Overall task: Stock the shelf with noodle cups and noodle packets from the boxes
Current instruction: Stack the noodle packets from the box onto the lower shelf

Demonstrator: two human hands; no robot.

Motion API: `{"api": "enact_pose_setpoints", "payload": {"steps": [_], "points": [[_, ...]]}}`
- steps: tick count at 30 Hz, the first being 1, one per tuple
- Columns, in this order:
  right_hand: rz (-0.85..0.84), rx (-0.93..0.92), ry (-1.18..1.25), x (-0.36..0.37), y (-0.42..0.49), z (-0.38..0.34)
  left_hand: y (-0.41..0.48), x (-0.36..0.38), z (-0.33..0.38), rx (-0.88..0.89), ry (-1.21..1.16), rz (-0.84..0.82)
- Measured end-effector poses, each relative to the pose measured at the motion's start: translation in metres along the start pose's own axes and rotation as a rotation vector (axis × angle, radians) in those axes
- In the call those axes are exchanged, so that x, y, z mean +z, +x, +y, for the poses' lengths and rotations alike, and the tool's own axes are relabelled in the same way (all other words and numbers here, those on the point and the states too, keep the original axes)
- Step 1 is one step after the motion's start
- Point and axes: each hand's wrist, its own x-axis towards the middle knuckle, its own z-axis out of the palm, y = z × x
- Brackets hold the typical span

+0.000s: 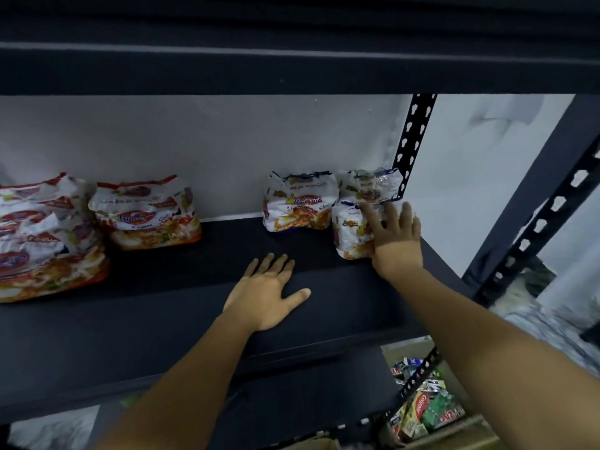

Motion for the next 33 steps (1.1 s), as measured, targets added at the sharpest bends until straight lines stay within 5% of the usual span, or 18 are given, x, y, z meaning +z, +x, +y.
{"api": "enact_pose_setpoints", "payload": {"steps": [23, 29, 33], "points": [[-0.044, 0.023, 0.046, 0.009, 0.042, -0.005, 0.004, -0.003, -0.004, 0.004, -0.058, 0.045], [0.169, -0.084, 0.369, -0.003, -0.016, -0.033, -0.002, -0.005, -0.003, 0.004, -0.138, 0.094], [-0.147, -0.239, 0.492, -0.022, -0.071, -0.075, -0.012, -0.011, -0.007, 0.001, -0.206, 0.156]]}}
